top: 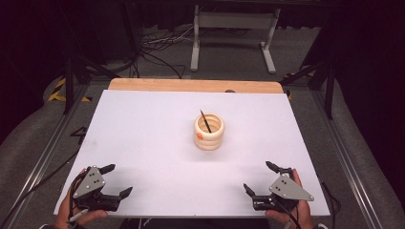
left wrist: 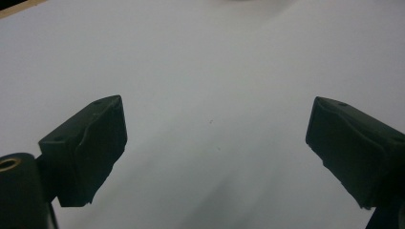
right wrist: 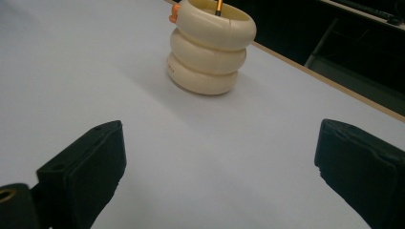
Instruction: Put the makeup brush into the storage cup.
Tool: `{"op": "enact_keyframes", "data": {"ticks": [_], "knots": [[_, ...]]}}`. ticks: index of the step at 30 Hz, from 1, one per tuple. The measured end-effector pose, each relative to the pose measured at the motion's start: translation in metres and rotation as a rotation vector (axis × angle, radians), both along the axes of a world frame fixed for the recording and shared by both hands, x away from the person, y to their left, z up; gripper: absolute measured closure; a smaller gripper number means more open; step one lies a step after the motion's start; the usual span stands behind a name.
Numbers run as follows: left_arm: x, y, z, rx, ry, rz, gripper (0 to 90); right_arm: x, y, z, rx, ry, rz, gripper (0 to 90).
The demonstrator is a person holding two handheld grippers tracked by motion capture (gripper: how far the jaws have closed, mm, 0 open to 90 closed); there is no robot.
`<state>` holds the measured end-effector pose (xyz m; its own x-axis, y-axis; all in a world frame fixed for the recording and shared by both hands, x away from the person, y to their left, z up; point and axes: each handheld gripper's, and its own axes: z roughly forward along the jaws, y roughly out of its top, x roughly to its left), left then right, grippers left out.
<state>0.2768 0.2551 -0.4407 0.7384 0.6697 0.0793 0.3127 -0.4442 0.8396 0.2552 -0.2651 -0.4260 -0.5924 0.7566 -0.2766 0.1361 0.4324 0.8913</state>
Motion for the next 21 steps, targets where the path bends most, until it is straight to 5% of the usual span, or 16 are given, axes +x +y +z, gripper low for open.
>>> {"op": "enact_keyframes", "data": {"ticks": [21], "knots": [[0.002,-0.004,-0.001,0.006,0.006,-0.006,7.6,0.001,-0.010,-0.001,0.009,-0.010,-0.026,3.4]]}}
